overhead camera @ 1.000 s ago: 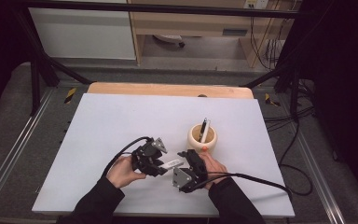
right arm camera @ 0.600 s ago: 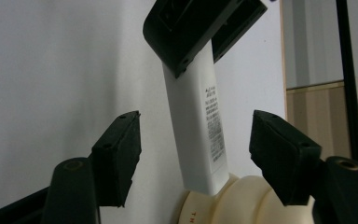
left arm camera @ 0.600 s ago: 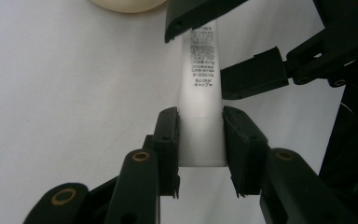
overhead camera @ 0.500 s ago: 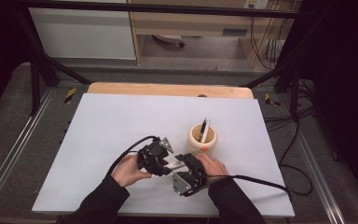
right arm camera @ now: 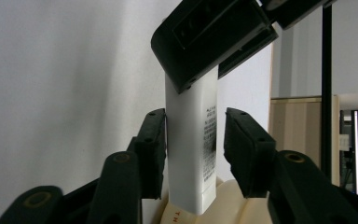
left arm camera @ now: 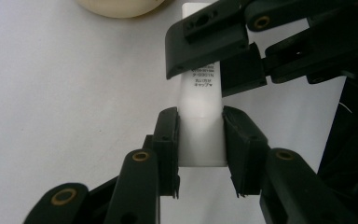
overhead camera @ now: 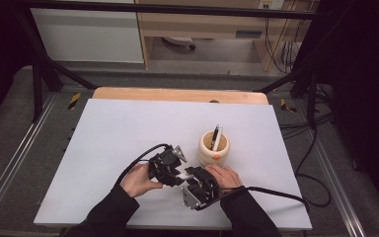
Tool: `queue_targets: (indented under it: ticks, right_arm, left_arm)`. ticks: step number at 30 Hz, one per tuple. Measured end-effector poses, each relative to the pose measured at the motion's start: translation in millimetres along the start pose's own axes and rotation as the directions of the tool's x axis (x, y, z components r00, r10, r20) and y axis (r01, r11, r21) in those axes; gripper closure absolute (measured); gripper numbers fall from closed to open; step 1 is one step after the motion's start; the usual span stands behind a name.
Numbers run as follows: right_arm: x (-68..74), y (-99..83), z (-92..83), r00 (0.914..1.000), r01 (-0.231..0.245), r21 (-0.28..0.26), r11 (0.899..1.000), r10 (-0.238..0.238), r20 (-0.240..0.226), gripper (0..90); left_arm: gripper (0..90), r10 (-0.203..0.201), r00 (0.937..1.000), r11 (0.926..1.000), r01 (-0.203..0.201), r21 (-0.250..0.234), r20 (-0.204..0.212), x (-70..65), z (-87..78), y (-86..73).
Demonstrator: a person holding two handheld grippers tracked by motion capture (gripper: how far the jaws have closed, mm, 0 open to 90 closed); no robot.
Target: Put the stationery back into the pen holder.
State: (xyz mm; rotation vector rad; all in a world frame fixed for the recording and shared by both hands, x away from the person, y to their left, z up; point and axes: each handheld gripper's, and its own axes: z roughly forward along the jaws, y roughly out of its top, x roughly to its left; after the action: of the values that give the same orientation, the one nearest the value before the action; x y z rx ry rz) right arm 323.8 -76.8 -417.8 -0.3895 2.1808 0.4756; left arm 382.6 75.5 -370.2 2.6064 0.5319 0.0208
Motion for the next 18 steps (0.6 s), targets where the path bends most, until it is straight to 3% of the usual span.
queue_targets:
  ticks: [3, 11, 18]
  right_arm:
    - [2.1, 0.1, 0.3, 0.9997, 0.025, 0.001, 1.0, -0.025, 0.002, 65.8]
    - [3.1, -0.2, 0.2, 0.9985, 0.051, -0.001, 0.999, -0.051, 0.02, 66.9]
    - [1.3, 0.0, -0.8, 0.9993, 0.026, -0.007, 1.0, -0.026, 0.025, 67.2]
  left_arm:
    - [67.1, -0.001, 1.0, 1.0, 0.001, 0.001, -0.001, 0.5, 0.1, 0.5]
    - [66.9, 0.001, 1.0, 1.0, -0.001, -0.007, -0.006, 0.9, -0.6, -0.2]
    - [66.3, 0.011, 0.9999, 0.9992, -0.011, -0.038, -0.01, 0.6, -3.4, -3.0]
